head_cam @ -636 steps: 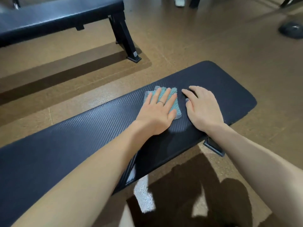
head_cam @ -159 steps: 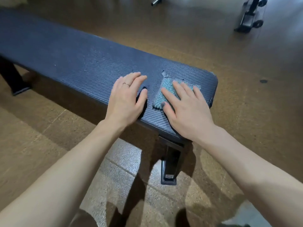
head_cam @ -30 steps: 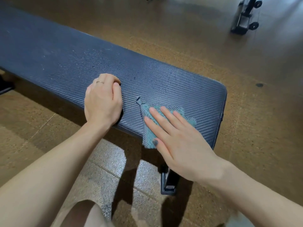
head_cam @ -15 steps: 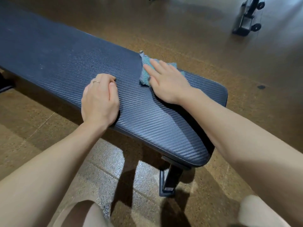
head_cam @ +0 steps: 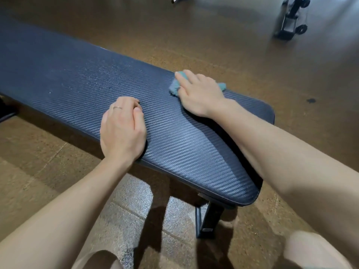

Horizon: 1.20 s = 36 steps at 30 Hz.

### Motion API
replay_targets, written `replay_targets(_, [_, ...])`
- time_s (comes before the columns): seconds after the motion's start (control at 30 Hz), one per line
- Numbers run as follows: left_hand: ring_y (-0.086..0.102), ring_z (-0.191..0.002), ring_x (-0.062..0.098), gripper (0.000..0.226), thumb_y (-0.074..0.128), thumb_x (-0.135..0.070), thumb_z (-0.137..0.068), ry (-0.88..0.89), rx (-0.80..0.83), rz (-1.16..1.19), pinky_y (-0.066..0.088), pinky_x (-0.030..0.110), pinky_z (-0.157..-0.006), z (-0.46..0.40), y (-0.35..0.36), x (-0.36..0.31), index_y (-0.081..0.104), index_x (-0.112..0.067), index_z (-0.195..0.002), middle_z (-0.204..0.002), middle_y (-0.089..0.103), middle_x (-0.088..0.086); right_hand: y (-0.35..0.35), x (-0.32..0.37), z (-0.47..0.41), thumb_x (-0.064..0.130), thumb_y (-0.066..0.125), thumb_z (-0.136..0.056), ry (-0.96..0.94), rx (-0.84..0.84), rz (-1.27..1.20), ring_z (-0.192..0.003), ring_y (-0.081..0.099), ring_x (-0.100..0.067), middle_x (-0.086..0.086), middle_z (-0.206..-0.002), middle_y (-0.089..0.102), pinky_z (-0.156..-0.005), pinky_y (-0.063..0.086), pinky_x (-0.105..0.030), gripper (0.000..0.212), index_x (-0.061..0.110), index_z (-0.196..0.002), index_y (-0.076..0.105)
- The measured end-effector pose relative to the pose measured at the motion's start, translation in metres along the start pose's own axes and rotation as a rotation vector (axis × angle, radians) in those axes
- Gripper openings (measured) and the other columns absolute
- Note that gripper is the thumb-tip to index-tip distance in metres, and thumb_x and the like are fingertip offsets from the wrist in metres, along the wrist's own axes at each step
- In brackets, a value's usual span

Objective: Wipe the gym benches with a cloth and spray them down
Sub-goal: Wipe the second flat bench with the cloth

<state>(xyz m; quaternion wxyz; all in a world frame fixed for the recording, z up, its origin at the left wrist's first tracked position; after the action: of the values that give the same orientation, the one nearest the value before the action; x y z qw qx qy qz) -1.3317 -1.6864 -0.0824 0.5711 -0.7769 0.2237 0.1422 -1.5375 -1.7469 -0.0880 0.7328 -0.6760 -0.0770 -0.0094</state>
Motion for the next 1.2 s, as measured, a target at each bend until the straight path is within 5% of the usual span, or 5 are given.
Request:
replay_targets(0.13, [0.056,-0.108,0.023,0.023,0.037,-0.023,-0.102,0.001,0.003,-0.002,0.038,0.044,-0.098,-0.001,0.001,0.002,0.059,-0.018,-0.098,-0.119,0.064,-0.001,-0.001,0.022,-0.020,0.038,0.016,-0.105,-0.070,0.040,-0.019,-0.139,0.035,-0.036,-0.005,-0.165,0.021,-0.111,0.030,-0.048,0.055,0.028,-0.160,0.017])
replay_targets(0.43, [0.056,-0.108,0.025,0.022,0.038,-0.024,-0.101,-0.014,0.001,-0.028,0.039,0.044,-0.098,-0.003,0.000,-0.001,0.059,-0.018,-0.099,-0.120,0.064,0.000,-0.007,-0.101,0.111,0.043,0.017,-0.102,0.131,-0.002,-0.012,-0.137,0.036,-0.032,-0.007,-0.159,0.032,-0.115,0.028,-0.046,0.057,0.033,-0.159,0.023])
replay_targets(0.73, [0.059,-0.107,0.025,0.029,0.037,-0.027,-0.102,-0.021,-0.047,0.002,0.042,0.043,-0.096,-0.002,-0.002,0.000,0.064,-0.016,-0.103,-0.117,0.067,0.001,0.017,0.054,0.006,0.041,0.013,-0.105,-0.128,0.108,-0.017,-0.156,-0.009,-0.030,-0.003,-0.170,-0.006,-0.125,-0.004,-0.050,0.058,0.035,-0.162,0.003])
replay_targets(0.93, [0.058,-0.109,0.025,0.030,0.038,-0.023,-0.106,-0.029,-0.043,0.039,0.039,0.039,-0.096,0.001,-0.004,0.003,0.066,-0.016,-0.110,-0.119,0.067,0.002,0.020,0.067,0.086,0.042,0.008,-0.102,-0.285,0.096,-0.022,-0.157,-0.004,-0.025,0.001,-0.170,-0.001,-0.126,0.000,-0.046,0.061,0.032,-0.162,0.008])
replay_targets(1.2, [0.056,-0.093,0.036,0.027,0.040,-0.030,-0.104,0.176,0.060,-0.175,0.041,0.046,-0.083,-0.062,-0.041,0.064,0.056,-0.011,-0.092,-0.099,0.060,0.012,0.021,0.064,0.161,0.047,0.000,-0.100,-0.096,0.072,0.039,-0.157,-0.006,-0.024,0.003,-0.170,-0.001,-0.127,0.003,-0.047,0.063,0.034,-0.162,0.005])
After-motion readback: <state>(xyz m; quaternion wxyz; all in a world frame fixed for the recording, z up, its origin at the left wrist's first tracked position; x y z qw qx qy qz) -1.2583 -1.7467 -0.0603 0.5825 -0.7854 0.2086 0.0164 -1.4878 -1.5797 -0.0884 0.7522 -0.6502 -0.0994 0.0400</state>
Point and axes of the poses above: each hand's wrist, its own z-axis away from the middle knuckle, its own y-axis out of the palm, x = y × z, the point moved 6 cm from there along -z, towards the middle knuckle
